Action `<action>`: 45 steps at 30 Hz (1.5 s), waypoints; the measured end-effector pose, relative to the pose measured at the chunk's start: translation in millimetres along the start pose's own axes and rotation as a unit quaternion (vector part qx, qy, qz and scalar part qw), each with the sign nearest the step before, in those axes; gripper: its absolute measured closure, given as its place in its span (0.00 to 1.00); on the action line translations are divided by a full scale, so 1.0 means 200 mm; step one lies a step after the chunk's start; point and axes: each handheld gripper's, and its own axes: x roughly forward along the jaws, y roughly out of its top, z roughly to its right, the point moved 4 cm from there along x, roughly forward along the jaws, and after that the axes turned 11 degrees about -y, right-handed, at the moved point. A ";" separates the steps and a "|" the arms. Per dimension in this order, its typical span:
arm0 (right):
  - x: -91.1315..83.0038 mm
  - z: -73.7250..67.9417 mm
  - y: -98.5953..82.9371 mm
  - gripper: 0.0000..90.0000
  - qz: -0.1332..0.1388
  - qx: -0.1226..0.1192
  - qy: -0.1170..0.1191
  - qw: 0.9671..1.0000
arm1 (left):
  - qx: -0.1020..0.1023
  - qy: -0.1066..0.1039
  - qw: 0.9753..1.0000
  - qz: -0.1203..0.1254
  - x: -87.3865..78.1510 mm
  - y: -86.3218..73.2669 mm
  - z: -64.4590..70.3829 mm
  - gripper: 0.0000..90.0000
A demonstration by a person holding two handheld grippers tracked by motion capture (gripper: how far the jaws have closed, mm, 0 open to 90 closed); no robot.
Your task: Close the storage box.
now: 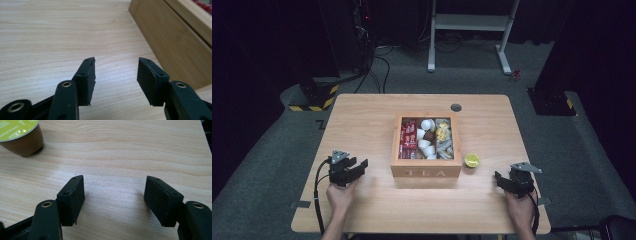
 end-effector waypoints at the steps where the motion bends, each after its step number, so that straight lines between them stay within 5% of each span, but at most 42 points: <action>1: 0.00 0.00 0.00 0.36 0.000 -0.001 0.000 1.000 | -0.002 0.001 1.000 -0.003 0.01 0.00 0.00 0.54; 13: 0.00 0.00 0.00 0.36 0.001 -0.003 0.001 1.000 | 0.000 0.005 1.000 -0.011 0.08 -0.03 -0.03 0.50; 29: -0.01 0.00 -0.01 0.36 0.000 0.000 0.000 1.000 | 0.015 0.042 0.999 -0.023 0.12 -0.08 -0.07 0.45; 45: -0.01 0.00 -0.01 0.36 -0.001 0.000 0.001 1.000 | 0.018 0.047 0.998 -0.035 0.17 -0.11 -0.05 0.40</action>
